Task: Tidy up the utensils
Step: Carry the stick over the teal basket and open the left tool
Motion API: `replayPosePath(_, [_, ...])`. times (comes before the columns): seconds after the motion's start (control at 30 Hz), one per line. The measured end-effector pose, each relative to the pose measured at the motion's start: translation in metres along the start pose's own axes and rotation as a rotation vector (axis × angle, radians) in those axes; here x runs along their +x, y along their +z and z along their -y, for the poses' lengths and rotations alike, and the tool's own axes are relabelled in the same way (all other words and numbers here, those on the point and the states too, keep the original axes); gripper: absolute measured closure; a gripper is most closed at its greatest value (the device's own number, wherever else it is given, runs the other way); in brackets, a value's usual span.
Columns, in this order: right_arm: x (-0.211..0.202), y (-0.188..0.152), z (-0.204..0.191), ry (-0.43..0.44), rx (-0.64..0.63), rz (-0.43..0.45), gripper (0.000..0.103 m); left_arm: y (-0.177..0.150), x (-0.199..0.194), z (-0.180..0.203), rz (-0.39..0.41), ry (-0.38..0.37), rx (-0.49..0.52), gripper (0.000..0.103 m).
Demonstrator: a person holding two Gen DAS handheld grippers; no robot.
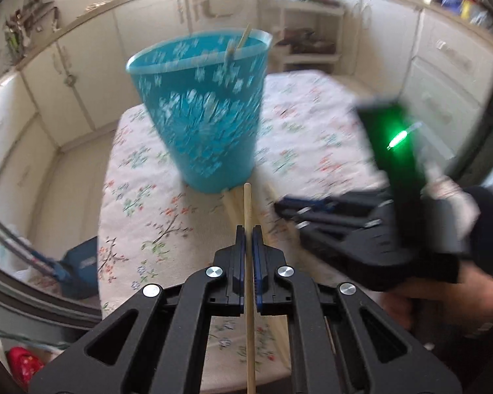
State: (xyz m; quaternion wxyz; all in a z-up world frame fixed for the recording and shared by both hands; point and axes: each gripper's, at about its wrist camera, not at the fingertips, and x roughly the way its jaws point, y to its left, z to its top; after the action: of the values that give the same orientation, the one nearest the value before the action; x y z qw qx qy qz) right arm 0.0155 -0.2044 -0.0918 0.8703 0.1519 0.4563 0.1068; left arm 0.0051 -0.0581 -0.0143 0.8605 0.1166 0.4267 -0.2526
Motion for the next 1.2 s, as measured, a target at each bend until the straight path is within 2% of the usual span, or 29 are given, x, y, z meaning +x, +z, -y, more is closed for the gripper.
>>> replayPosePath(0.13, [-0.001, 0.000, 0.001, 0.005, 0.002, 0.001, 0.094, 0.028, -0.042, -0.026, 0.099, -0.102, -0.090, 0.099])
replayPosePath(0.3, [-0.002, -0.001, 0.001, 0.017, -0.007, 0.001, 0.089, 0.078, -0.085, -0.054, 0.262, -0.163, -0.183, 0.099])
replayPosePath(0.4, [-0.002, -0.002, -0.002, 0.022, -0.020, 0.002, 0.084, 0.104, -0.102, -0.057, 0.347, -0.158, -0.207, 0.099])
replayPosePath(0.47, [-0.002, -0.002, -0.004, 0.024, -0.029, 0.002, 0.082, 0.121, -0.108, -0.056, 0.403, -0.124, -0.209, 0.099])
replayPosePath(0.63, [-0.001, -0.002, -0.010, 0.025, -0.054, 0.001, 0.075, 0.163, -0.097, -0.059, 0.497, -0.069, -0.245, 0.099])
replayPosePath(0.87, [0.001, -0.001, -0.010, 0.034, -0.059, 0.002, 0.071, 0.194, -0.037, -0.076, 0.525, 0.017, -0.352, 0.099])
replayPosePath(1.03, [0.001, 0.000, -0.011, 0.039, -0.067, 0.000, 0.068, 0.193, -0.003, -0.088, 0.527, 0.063, -0.409, 0.099])
replayPosePath(1.2, [0.001, -0.001, -0.012, 0.041, -0.068, 0.000, 0.067, 0.182, 0.016, -0.087, 0.479, 0.088, -0.383, 0.099])
